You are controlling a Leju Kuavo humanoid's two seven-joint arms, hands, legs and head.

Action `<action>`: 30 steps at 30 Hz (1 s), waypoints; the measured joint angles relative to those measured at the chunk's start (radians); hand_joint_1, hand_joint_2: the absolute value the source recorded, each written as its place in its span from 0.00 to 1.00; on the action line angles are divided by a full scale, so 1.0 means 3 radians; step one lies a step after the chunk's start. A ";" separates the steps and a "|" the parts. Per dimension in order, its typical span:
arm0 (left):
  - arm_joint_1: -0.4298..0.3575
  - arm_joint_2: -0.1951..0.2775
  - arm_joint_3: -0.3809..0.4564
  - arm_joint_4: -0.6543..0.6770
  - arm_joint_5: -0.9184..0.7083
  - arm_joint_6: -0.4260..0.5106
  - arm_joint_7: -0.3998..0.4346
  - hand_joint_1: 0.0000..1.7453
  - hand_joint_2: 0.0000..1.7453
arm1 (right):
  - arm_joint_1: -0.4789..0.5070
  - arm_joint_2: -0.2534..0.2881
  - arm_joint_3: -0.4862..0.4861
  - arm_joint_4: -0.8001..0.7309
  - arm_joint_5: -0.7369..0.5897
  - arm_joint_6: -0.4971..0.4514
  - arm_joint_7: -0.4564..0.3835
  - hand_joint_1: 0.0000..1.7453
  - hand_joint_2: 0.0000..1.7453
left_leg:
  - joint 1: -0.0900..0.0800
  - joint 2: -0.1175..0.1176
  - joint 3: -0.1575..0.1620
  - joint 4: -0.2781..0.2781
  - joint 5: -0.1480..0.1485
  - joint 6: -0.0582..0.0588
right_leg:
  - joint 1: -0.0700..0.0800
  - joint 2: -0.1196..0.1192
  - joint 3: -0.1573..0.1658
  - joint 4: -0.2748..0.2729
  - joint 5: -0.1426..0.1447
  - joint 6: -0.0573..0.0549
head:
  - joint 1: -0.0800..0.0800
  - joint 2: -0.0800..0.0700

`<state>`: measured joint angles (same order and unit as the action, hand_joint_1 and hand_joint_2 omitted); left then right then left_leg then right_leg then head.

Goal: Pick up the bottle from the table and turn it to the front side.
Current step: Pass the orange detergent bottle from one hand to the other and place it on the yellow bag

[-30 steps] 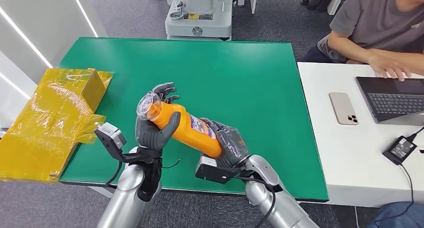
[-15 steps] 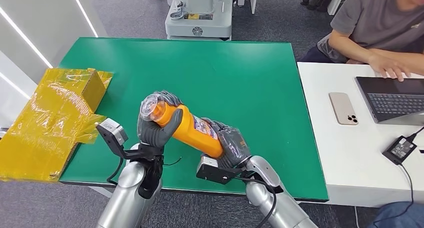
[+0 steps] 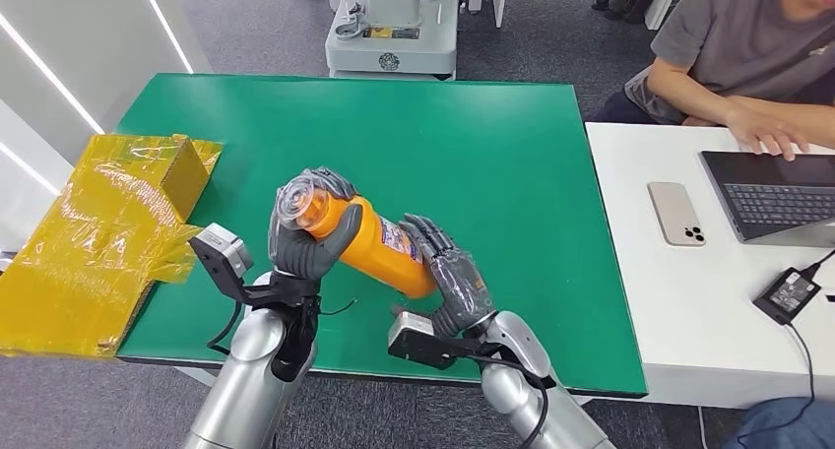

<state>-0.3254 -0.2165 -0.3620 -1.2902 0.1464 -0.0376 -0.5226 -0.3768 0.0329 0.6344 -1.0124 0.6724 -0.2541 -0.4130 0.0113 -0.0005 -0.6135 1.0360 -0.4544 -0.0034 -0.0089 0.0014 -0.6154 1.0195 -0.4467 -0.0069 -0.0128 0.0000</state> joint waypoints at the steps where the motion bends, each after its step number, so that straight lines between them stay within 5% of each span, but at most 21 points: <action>1: 0.0001 0.0004 0.0000 0.0000 -0.0005 0.0011 0.0000 1.00 1.00 | 0.0007 0.0005 0.0000 -0.0038 -0.0055 -0.0023 -0.0015 0.00 1.00 | 0.0000 0.0000 0.0000 0.0000 0.0000 0.0000 | 0.0000 0.0000 0.0000 0.0000 0.0000 0.0000 | 0.0000 0.0000; 18: 0.0029 0.0040 0.0000 -0.0036 -0.0090 0.0093 0.0002 1.00 1.00 | 0.0239 0.0024 -0.0041 -0.0650 -0.0696 -0.0248 -0.0290 0.00 1.00 | 0.0000 -0.0001 -0.0001 0.0000 0.0000 0.0000 | 0.0000 -0.0002 0.0000 0.0000 0.0000 0.0000 | 0.0000 0.0000; 22: 0.0031 0.0152 0.0006 -0.0135 -0.0561 0.0272 0.0002 1.00 1.00 | 0.0732 0.0025 -0.0065 -0.1610 -0.1753 -0.0227 -0.0853 0.00 1.00 | 0.0000 -0.0002 -0.0001 -0.0003 -0.0002 -0.0001 | 0.0000 -0.0002 -0.0001 0.0000 -0.0003 -0.0001 | 0.0000 0.0000; 30: 0.0025 0.0486 0.0077 -0.0384 -0.1482 0.0626 0.0239 1.00 1.00 | 0.1116 0.0025 -0.0110 -0.2050 -0.1846 -0.0390 -0.0920 0.00 1.00 | 0.0001 -0.0001 0.0000 -0.0005 -0.0001 -0.0003 | 0.0001 -0.0001 -0.0001 0.0000 -0.0004 -0.0002 | 0.0000 0.0000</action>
<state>-0.3180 -0.0706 -0.3388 -1.4054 -0.2983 0.1503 -0.4510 -0.0420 0.0405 0.6015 -1.6275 0.1185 -0.3710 -0.6890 0.0117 -0.0007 -0.6134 1.0346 -0.4546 -0.0042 -0.0086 0.0010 -0.6156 1.0196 -0.4478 -0.0074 -0.0129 0.0000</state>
